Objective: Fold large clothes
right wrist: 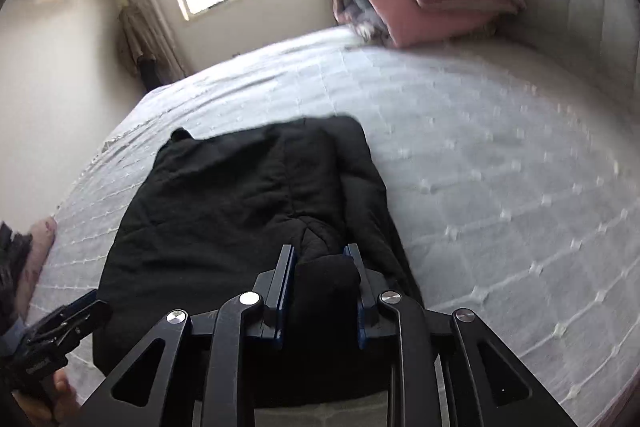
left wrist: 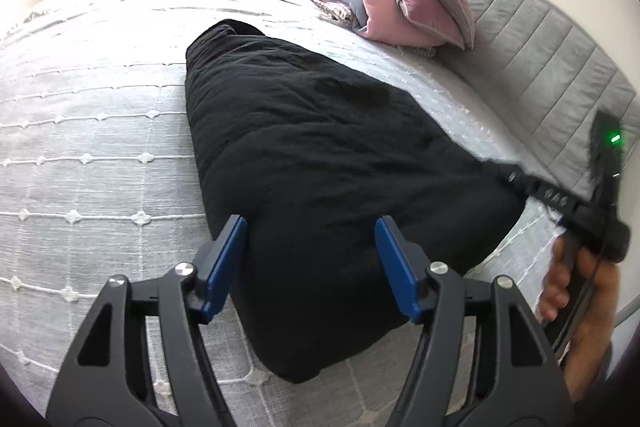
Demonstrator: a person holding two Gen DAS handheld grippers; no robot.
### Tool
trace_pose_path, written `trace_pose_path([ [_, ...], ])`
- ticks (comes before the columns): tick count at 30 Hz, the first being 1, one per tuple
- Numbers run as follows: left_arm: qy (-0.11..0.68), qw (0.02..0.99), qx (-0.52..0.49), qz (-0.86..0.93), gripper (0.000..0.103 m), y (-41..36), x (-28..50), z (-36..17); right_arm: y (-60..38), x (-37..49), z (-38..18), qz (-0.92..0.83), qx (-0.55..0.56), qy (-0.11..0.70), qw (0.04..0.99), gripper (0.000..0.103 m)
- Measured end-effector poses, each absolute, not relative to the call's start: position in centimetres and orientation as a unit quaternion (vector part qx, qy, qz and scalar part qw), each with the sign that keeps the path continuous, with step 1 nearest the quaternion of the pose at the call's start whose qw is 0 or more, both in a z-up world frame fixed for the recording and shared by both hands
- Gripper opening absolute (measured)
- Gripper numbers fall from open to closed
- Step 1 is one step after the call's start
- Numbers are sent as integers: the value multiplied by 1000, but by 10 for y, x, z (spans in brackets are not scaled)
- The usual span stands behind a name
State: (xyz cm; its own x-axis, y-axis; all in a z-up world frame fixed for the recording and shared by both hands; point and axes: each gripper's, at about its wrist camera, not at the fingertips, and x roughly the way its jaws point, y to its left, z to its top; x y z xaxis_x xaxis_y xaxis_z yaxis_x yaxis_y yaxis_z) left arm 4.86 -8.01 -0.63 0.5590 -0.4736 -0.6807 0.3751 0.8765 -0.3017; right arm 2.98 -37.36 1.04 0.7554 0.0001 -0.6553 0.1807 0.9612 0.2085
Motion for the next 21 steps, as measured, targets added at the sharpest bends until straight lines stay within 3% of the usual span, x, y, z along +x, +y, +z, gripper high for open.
trace_pose_path([
  [5, 403, 881, -72, -239, 66, -80, 49, -11, -377, 30, 12, -42, 148, 335, 929, 24],
  [12, 387, 898, -13, -210, 66, -105, 40, -22, -391, 45, -25, -76, 182, 410, 891, 24],
  [18, 390, 897, -24, -209, 66, -101, 44, -28, -395, 48, -39, -82, 196, 431, 877, 28],
  [21, 393, 894, -28, -215, 66, -97, 45, -26, -390, 44, -31, -96, 183, 422, 883, 35],
])
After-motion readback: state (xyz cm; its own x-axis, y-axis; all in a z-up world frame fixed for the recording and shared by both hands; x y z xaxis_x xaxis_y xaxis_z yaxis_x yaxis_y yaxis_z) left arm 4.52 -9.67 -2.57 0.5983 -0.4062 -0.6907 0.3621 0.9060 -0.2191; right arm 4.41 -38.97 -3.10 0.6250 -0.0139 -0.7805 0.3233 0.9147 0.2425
